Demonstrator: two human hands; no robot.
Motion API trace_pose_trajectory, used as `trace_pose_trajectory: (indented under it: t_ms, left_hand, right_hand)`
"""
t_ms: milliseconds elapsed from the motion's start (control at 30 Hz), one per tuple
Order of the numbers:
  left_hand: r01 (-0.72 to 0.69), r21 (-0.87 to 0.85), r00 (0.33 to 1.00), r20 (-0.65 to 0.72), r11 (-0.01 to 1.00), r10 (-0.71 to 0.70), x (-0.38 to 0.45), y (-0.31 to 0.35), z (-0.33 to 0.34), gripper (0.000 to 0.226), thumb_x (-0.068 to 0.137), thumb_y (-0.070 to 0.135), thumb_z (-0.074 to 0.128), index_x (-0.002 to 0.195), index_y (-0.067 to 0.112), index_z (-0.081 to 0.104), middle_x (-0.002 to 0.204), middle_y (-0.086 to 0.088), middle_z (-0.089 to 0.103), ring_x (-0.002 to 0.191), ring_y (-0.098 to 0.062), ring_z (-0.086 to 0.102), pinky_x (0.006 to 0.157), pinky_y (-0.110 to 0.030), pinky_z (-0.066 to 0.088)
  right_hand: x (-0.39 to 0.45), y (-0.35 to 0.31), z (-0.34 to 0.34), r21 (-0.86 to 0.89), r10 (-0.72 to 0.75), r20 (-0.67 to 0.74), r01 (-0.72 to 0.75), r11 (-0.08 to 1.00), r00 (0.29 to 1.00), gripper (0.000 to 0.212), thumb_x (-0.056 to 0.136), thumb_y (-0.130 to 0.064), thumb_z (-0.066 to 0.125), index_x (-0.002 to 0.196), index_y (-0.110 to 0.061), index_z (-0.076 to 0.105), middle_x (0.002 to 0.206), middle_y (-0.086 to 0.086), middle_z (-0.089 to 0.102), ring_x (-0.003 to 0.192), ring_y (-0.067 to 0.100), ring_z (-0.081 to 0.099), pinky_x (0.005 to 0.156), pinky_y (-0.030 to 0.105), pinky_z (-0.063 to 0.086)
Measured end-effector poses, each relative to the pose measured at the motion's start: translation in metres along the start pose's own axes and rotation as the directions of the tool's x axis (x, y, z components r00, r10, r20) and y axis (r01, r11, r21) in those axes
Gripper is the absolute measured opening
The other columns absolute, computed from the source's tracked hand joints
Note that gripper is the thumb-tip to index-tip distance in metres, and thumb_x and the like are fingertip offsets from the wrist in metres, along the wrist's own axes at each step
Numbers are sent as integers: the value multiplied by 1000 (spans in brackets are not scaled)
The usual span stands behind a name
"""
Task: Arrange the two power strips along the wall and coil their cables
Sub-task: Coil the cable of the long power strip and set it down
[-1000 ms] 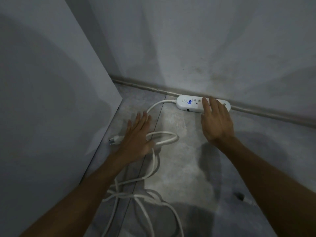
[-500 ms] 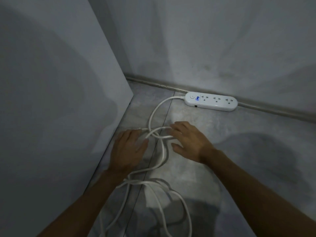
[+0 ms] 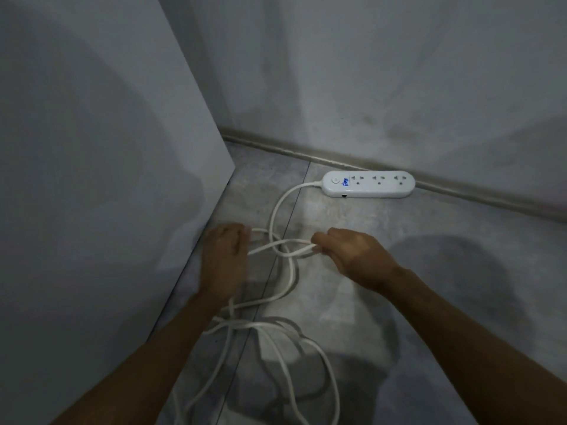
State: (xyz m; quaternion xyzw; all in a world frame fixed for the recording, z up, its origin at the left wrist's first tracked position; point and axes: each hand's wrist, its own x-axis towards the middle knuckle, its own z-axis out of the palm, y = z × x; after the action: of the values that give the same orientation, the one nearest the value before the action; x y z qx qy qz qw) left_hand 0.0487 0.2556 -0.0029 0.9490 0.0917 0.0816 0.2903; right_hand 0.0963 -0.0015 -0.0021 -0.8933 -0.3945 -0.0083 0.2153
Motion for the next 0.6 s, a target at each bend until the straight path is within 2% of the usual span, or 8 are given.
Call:
trace_pose_trajectory:
  t_ms: [67, 133, 167, 233, 333, 433, 533, 600]
  left_hand:
    - [-15, 126, 999, 46, 992, 9, 10, -8, -4, 56, 93, 45, 31, 104, 6, 70, 110, -15, 67, 105, -34, 60, 98, -39, 39]
    - [-26, 205, 966, 257, 978, -29, 12, -4, -7, 71, 87, 61, 28, 128, 12, 59, 133, -9, 57, 126, -30, 49, 109, -39, 31]
    - [-45, 232, 948, 316, 972, -32, 10, 0, -8, 79, 82, 70, 29, 133, 16, 55, 134, -6, 56, 127, -27, 48, 109, -39, 32]
    - [-158, 281, 939, 340, 947, 56, 1, 3, -8, 85, 75, 77, 37, 128, 14, 60, 122, -5, 64, 113, -30, 58, 99, -41, 42]
    - [-242, 304, 932, 337, 921, 134, -8, -10, -4, 66, 85, 65, 39, 111, 10, 67, 102, -8, 68, 92, -34, 64, 78, -42, 52]
    - [-133, 257, 929, 370, 957, 30, -6, -3, -4, 33, 95, 36, 49, 111, 10, 62, 106, -11, 65, 99, -35, 60, 77, -45, 51]
    - [-49, 359, 939, 333, 932, -80, -7, 4, 3, 26, 94, 25, 56, 118, 16, 54, 112, -8, 61, 106, -30, 58, 78, -43, 49]
    - [-43, 423, 947, 307, 905, -98, -6, 6, 5, 19, 88, 14, 63, 106, 10, 59, 98, -14, 65, 94, -35, 63, 71, -44, 51]
  right_hand:
    - [3, 0, 0, -90, 57, 55, -52, 995, 997, 19, 94, -36, 41, 96, -24, 54, 69, -1, 55, 54, 20, 54, 43, 30, 43]
    - [9, -3, 2, -172, 117, 61, -105, 979, 991, 12, 93, -32, 51, 96, -23, 58, 71, 1, 60, 55, 23, 57, 47, 27, 39]
    - [13, -6, 2, -218, 149, 32, -138, 966, 988, 7, 90, -28, 59, 95, -23, 60, 71, 1, 62, 55, 25, 58, 48, 27, 37]
    - [22, -11, 5, -292, 200, -26, -199, 935, 979, 9, 84, -22, 68, 91, -22, 64, 74, 2, 66, 60, 26, 59, 51, 29, 41]
    - [29, -8, 10, -339, 153, -89, -174, 924, 984, 25, 77, -19, 77, 100, -21, 68, 94, 6, 66, 80, 27, 59, 63, 36, 48]
    - [26, -10, 9, -382, -55, -171, -15, 924, 984, 57, 75, -14, 77, 128, -20, 57, 109, 10, 60, 93, 28, 56, 82, 43, 47]
    - [15, -21, 13, -321, -415, -86, 369, 872, 906, 45, 95, -7, 43, 134, -27, 54, 128, 13, 59, 119, 29, 53, 110, 50, 31]
    - [5, -20, 22, -285, -531, -18, 505, 815, 847, 32, 97, -9, 44, 115, -23, 68, 138, 14, 53, 132, 30, 45, 113, 55, 27]
